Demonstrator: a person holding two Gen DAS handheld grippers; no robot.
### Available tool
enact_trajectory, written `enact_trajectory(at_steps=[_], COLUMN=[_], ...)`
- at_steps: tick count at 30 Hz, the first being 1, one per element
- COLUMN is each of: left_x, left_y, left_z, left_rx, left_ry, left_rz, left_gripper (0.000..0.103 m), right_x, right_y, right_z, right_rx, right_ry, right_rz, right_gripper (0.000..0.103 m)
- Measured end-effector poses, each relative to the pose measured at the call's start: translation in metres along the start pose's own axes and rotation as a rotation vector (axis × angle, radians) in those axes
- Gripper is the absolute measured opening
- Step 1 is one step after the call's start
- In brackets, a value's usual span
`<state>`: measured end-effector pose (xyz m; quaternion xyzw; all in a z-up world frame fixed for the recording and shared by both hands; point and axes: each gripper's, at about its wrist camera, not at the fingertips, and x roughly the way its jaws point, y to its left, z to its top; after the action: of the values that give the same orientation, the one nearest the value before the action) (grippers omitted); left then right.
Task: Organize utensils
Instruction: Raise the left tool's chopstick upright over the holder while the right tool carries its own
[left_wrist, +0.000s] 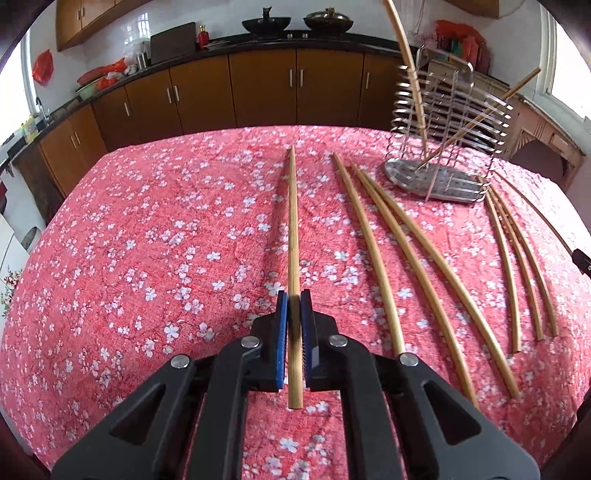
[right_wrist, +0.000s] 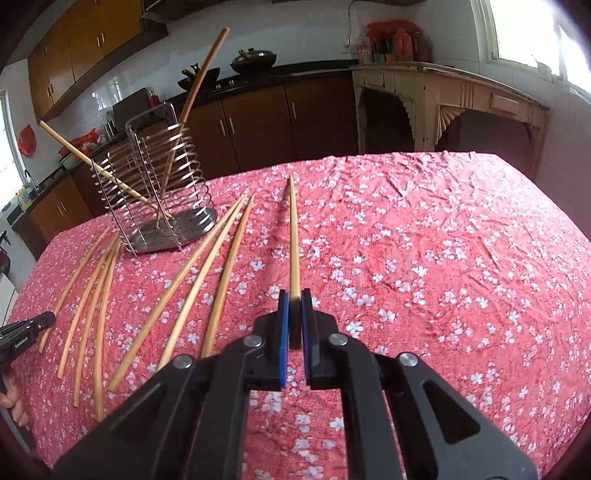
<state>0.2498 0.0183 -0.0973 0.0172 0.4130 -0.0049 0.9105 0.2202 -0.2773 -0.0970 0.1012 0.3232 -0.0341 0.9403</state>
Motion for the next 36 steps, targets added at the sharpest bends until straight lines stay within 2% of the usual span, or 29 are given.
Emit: enact_trajectory(at_steps=[10, 19, 27, 36], left_x=[-0.056, -0.093, -0.108, -0.114], left_y=[0.009, 0.022, 0.024, 0.028], left_z=[0.016, 0.036, 0.049, 0.064], left_rx=[-0.064, -0.126, -0.127, -0.131], left_ry=[-0.187, -0.333, -0.39, -0.408], left_rz=[-0.084, -0.132, -0.13, -0.105], left_gripper=[0.007, 0.007, 0.007, 0.007], right_x=[-0.05, -0.076, -0.089, -0.107], right_y=[-0.009, -0.008, -0.002, 0.007], right_z=[0.025, 0.048, 0.071, 0.098], right_rx=[0.054, 0.083, 0.087, 0.06], right_ry=[-0.213, -0.336, -0.405, -0.453], right_rz=[0.042, 0.081, 0.098, 0.094], right_gripper=[0.007, 0.007, 0.007, 0.007])
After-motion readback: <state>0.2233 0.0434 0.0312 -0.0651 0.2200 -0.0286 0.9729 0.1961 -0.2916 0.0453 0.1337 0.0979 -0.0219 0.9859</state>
